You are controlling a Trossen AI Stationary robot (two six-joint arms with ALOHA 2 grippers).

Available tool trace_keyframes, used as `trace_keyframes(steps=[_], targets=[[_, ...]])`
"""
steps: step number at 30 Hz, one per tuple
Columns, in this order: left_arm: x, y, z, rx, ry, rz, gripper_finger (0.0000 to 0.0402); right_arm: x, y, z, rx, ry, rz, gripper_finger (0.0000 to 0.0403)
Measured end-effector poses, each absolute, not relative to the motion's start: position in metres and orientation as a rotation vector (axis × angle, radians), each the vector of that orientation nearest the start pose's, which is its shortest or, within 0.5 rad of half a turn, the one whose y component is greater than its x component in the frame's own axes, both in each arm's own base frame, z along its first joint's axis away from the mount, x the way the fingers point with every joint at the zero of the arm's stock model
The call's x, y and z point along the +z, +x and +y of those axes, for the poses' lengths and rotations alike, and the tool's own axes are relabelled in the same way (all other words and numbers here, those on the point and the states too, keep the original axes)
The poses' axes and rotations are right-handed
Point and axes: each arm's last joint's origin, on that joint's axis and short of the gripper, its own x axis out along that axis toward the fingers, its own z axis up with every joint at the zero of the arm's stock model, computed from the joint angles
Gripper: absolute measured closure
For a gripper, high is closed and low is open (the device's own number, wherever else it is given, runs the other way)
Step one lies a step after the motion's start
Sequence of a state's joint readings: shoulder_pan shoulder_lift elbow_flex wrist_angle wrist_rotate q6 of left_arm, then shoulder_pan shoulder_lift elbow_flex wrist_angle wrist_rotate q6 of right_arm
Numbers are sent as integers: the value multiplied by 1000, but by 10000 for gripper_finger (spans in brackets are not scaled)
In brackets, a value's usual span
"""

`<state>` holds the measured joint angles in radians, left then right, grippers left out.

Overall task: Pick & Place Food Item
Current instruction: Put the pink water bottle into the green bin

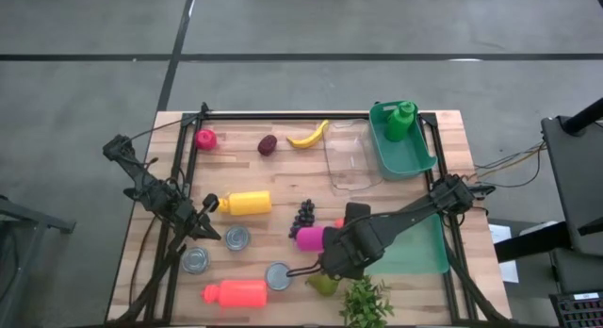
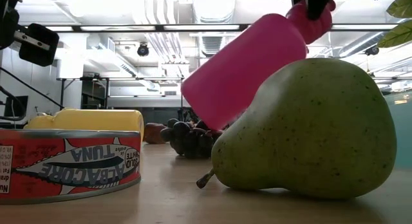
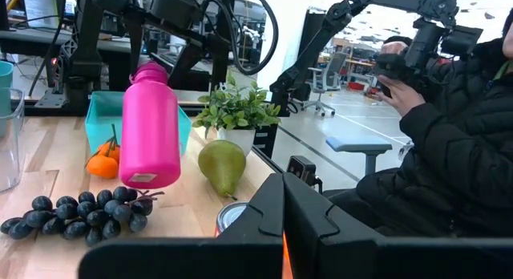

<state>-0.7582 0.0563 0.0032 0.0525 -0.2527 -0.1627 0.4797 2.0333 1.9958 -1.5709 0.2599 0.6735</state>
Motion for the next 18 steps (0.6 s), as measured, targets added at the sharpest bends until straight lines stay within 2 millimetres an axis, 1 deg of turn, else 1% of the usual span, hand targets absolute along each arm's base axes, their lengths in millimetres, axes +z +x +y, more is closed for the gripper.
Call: trace_keyframes(steps=[5,9,13,18], targets=[[165,78,-64,-504,-159,42,402,297,342,169,-346,-67,1420,173],[165,78,-64,-504,-159,42,402,297,343,167,-335,-184,1390,173],[165,78,-63,-504,-159,42,402,298,344,166,-322,-228,1385,173],[165,78,-63,-504,-159,42,402,298,344,166,-288,-347,1376,173]])
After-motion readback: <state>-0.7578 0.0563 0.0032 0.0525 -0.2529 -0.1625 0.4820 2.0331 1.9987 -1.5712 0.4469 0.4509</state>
